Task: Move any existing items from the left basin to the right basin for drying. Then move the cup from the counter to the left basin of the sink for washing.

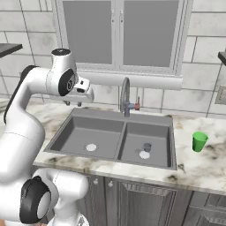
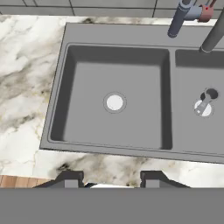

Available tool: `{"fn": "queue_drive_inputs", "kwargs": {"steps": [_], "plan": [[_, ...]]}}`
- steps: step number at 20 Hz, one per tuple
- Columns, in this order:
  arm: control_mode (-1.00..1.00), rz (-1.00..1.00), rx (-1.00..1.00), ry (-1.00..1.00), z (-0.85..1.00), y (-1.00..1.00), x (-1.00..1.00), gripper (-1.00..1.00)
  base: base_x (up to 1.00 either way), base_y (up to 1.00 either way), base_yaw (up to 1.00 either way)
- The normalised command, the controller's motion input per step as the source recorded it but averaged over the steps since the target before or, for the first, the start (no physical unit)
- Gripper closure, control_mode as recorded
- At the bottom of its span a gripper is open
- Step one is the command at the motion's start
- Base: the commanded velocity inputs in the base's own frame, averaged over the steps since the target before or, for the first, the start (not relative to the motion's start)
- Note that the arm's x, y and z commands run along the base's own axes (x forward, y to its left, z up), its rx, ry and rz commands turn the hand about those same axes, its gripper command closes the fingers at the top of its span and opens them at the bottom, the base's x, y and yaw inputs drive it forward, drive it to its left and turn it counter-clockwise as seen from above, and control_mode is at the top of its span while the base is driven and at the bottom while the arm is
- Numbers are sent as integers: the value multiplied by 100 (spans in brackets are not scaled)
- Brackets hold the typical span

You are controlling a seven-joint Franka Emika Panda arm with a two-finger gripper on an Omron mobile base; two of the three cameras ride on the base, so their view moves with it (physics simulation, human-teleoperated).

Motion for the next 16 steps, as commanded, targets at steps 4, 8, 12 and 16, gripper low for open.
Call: {"fn": "queue_drive_inputs", "kwargs": {"steps": [4, 8, 12, 16], "plan": [[-100, 0, 0, 1, 0, 0, 5, -100, 0, 0, 0], [-100, 0, -2, 1, -8, -1, -1, -100, 0, 0, 0], [-100, 0, -9, -9, 0, -12, -12, -100, 0, 0, 0], [-100, 0, -14, -16, 0, -38, -30, -100, 0, 0, 0]]}}
